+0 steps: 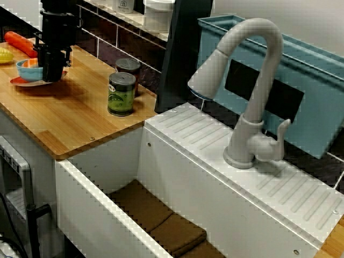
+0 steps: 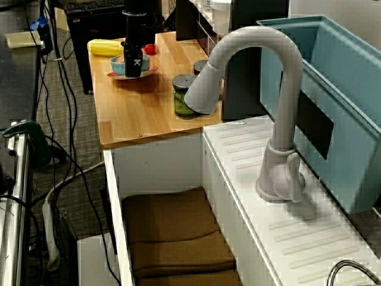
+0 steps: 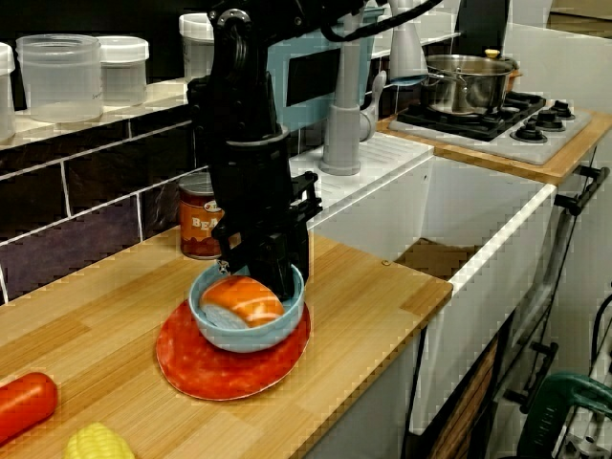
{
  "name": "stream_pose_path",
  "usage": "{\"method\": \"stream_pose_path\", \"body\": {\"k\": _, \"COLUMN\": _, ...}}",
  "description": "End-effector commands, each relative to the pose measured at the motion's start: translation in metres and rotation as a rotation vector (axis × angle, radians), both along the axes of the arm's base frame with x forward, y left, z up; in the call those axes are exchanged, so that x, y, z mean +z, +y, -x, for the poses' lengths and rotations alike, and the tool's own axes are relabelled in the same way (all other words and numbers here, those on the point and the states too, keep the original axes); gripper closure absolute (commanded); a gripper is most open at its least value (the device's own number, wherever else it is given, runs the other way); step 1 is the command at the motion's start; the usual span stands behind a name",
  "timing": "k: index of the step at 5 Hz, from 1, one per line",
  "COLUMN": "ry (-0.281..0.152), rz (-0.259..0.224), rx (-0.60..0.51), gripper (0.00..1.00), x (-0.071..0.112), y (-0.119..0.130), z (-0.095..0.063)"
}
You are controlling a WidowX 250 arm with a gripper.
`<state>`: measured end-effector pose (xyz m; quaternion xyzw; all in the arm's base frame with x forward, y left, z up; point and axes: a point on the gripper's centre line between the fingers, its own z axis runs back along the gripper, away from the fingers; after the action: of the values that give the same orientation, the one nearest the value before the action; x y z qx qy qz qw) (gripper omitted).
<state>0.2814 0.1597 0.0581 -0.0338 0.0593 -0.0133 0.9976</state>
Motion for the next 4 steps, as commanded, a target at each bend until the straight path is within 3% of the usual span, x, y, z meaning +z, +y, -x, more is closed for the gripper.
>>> {"method": "stream_pose_path", "body": {"k": 1, "ry": -0.098, "rz": -0.052, "rx": 0.06, "gripper": 1.0, "x": 0.04, "y": 0.019, "z": 0.0}}
{"method": "stream_pose_path", "body": {"k": 2, "ry": -0.099, "rz": -0.002, "rx": 0.023, "gripper": 1.0, "x": 0.048, "y": 0.022, "z": 0.004}}
{"method": "stream_pose_path", "body": {"k": 4, "ry": -0.112, "rz": -0.002, "rx": 0.017, "gripper": 1.0, "x": 0.049, "y": 0.02, "z": 0.012}}
